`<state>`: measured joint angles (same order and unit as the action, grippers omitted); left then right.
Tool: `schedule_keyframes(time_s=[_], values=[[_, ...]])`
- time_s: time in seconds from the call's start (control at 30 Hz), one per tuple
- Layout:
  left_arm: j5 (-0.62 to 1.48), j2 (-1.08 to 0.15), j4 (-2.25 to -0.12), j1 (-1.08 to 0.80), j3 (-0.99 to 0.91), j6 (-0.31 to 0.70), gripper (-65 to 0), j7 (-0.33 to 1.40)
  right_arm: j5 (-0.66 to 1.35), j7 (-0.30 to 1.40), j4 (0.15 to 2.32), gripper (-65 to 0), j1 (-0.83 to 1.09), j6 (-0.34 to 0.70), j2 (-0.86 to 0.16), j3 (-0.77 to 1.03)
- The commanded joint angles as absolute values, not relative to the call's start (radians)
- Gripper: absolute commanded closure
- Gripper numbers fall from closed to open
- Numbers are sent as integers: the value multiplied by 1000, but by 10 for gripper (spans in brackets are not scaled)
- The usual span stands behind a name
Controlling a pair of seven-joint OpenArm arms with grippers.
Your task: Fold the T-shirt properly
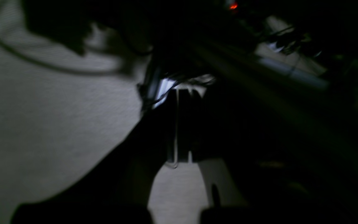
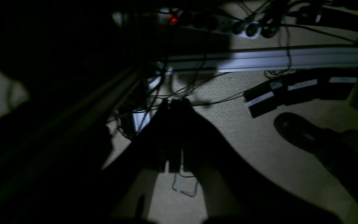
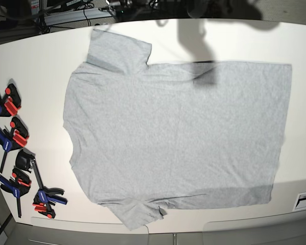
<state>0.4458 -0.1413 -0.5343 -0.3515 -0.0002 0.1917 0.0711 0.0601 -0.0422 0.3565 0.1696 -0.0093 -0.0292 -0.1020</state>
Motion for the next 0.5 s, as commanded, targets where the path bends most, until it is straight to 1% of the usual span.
schedule_keyframes(time_s=[0.0,0.13,0.23,0.37,0.47], values=[[448,-152,-558,-384,-1,198,0,46,63,-59,377,0,189,-15,-35,-101],[482,-188,-672,-491,-1,198,0,33,77,-88,478,0,284,-15,-65,-97],[572,-214,-788,-590,-15,198,0,33,161,-91,594,0,378,-14,-85,-97],[661,-216,-966,-753,-134,203,0,36,199,-87,797,0,548,-14,-117,-97],[687,-218,-1103,-873,-242,261,0,44,224,-85,979,0,693,-15,-146,-97]])
